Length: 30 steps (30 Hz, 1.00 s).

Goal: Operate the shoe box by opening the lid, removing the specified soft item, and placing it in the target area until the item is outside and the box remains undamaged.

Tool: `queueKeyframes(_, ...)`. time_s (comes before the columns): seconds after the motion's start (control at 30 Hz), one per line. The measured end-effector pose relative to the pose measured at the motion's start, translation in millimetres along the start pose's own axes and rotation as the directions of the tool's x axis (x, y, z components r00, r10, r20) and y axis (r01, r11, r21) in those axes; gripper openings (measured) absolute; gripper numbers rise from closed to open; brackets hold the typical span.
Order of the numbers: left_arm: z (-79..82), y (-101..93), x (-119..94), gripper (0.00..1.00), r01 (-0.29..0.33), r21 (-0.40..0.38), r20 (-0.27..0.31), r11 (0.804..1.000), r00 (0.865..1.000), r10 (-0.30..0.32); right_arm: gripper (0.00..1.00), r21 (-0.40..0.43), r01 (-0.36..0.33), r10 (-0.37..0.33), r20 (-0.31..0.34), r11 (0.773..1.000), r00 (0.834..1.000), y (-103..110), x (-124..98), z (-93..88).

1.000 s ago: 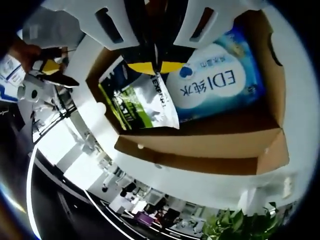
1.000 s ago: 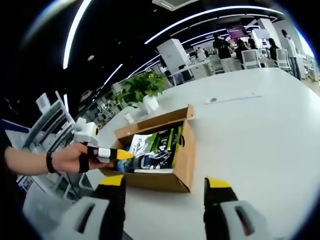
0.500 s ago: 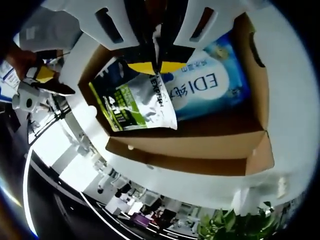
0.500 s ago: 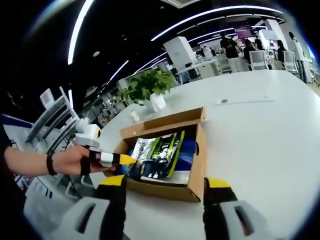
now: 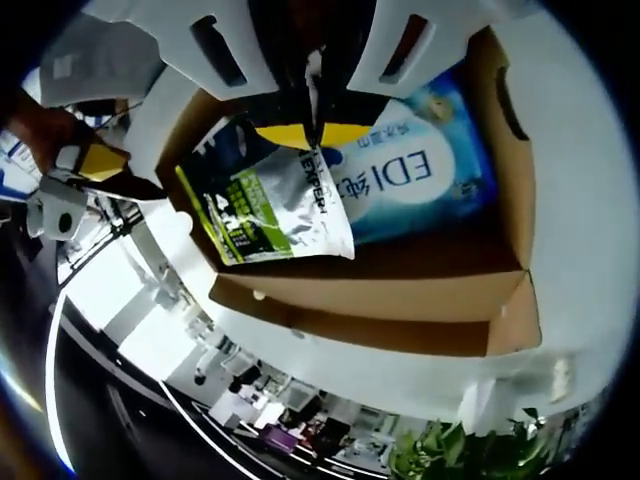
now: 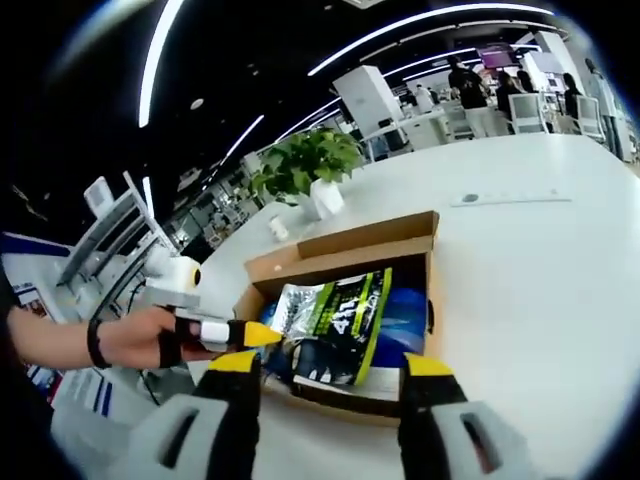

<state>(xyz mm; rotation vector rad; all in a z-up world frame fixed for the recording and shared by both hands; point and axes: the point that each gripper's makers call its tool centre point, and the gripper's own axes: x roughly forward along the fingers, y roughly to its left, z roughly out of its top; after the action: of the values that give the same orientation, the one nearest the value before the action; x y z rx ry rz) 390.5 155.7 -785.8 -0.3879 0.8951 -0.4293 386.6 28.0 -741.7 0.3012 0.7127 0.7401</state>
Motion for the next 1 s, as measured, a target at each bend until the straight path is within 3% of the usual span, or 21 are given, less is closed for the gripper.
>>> queueKeyframes(0.17,-0.4,0.3,-1,0.0,0.003,-0.003,-0.003,1.0,1.0,-0.003,0.5,0.052,0.008,-0.008,0.002,0.999,1.0,-1,12,4.8)
queueKeyframes(0.43,-0.8,0.1,0,0.0,0.002,-0.011,-0.005,1.0,1.0,-0.002,0.46,0.059,0.039,-0.037,-0.038,0.998,0.999,-7,27,7.9)
queueKeyframes(0.87,-2.7,0.9,2,0.0,-0.002,0.001,-0.024,1.0,1.0,0.002,0.38,0.081,0.092,-0.081,-0.126,0.992,0.989,-16,40,-9.8)
queueKeyframes(1.0,-3.3,1.2,2,0.0,0.0,0.003,-0.025,1.0,1.0,0.0,0.34,0.107,0.097,-0.084,-0.122,0.99,0.989,-17,42,-11.3)
